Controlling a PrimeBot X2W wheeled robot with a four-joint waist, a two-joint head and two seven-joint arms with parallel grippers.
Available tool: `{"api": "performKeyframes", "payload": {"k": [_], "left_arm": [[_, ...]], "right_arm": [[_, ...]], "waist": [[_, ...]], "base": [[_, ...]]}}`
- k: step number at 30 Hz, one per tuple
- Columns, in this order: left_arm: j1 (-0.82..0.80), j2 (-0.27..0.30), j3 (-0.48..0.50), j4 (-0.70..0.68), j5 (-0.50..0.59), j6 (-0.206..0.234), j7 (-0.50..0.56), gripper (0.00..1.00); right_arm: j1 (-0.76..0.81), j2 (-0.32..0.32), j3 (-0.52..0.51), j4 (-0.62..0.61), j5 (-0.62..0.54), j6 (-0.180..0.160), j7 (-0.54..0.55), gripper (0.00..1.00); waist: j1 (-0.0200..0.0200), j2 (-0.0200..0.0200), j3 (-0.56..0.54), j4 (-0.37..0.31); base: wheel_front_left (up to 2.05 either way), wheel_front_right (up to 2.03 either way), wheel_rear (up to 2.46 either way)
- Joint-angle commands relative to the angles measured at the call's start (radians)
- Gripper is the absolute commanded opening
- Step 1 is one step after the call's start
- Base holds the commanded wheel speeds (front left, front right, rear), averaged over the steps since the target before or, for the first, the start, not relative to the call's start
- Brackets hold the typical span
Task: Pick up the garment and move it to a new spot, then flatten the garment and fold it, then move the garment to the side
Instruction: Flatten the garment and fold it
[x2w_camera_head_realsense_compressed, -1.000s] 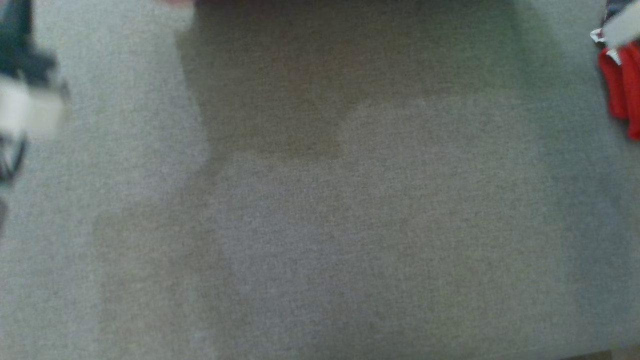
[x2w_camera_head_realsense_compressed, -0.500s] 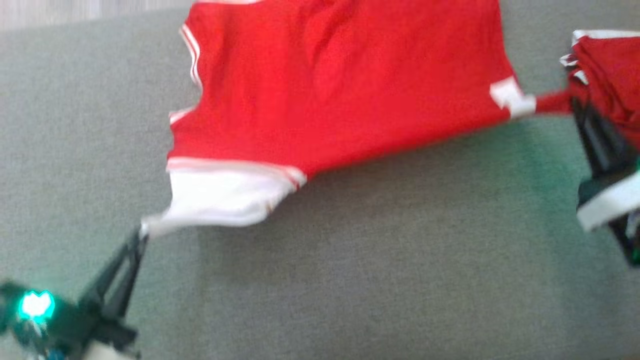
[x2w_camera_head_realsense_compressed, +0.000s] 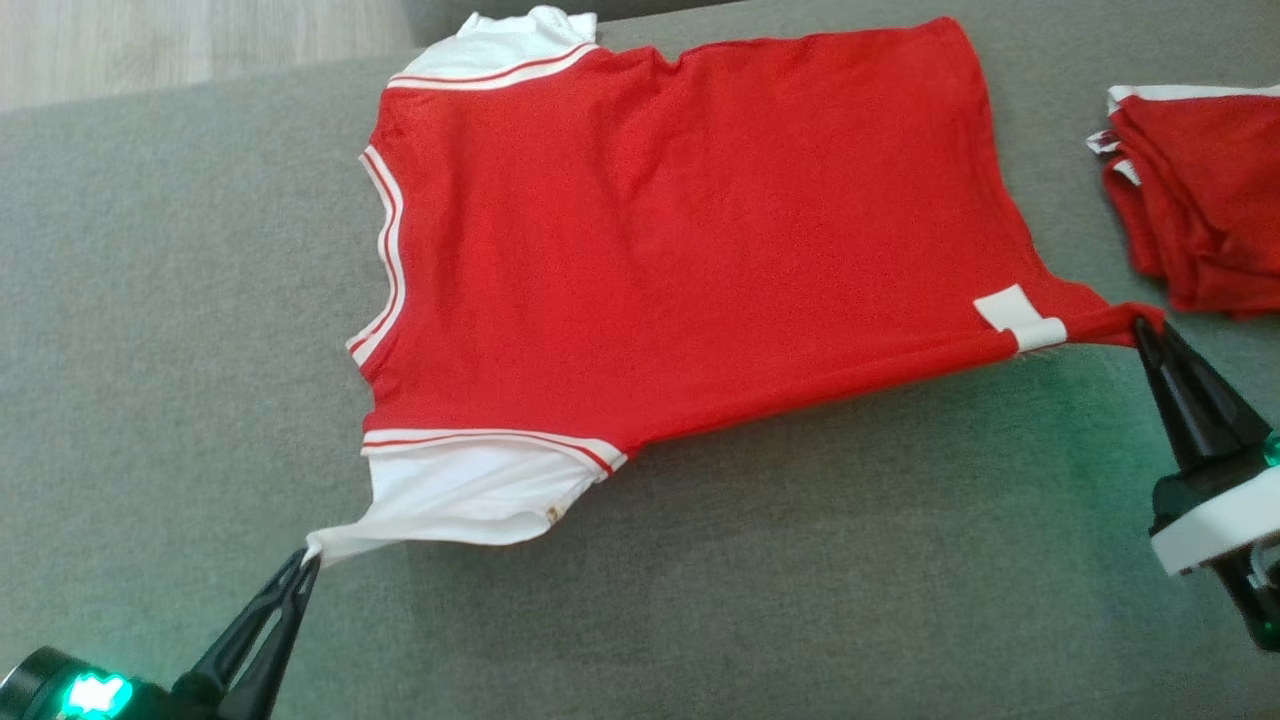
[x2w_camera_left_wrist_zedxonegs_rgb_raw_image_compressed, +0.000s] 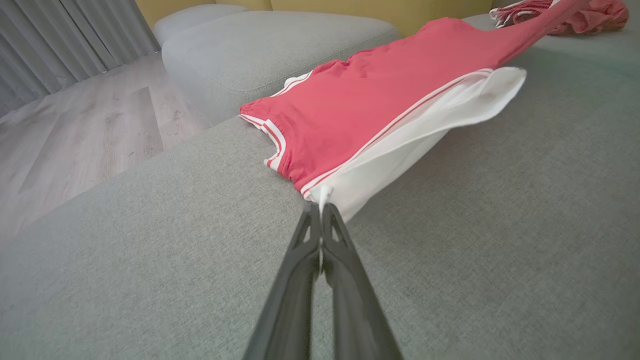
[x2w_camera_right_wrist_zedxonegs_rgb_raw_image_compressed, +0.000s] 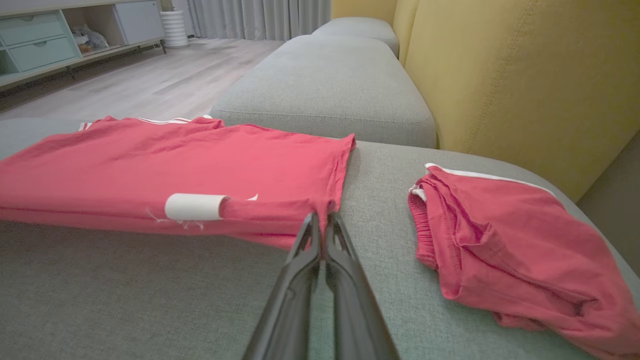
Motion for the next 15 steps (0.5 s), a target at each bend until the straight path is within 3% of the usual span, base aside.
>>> {"api": "performKeyframes", "payload": {"k": [1, 15], "left_arm": [[-0.045, 0.04, 0.046, -0.014, -0.006, 0.009, -0.005, 0.0], [-0.031, 0.041, 0.028, -0.021, -0.017, 0.007, 0.004, 0.0]], "right_arm": [[0.016, -0.03, -0.01, -0.025, -0.007, -0.001, -0.001, 0.0], [0.09, -0.006, -0.051, -0.06, -0.045, -0.001, 0.021, 0.0]], "waist": [[0.0, -0.0001, -0.005, -0.005], [0.0, -0.0001, -0.051, -0.026]], "base": [[0.0, 0.0, 0.0], [0.0, 0.0, 0.0]]}}
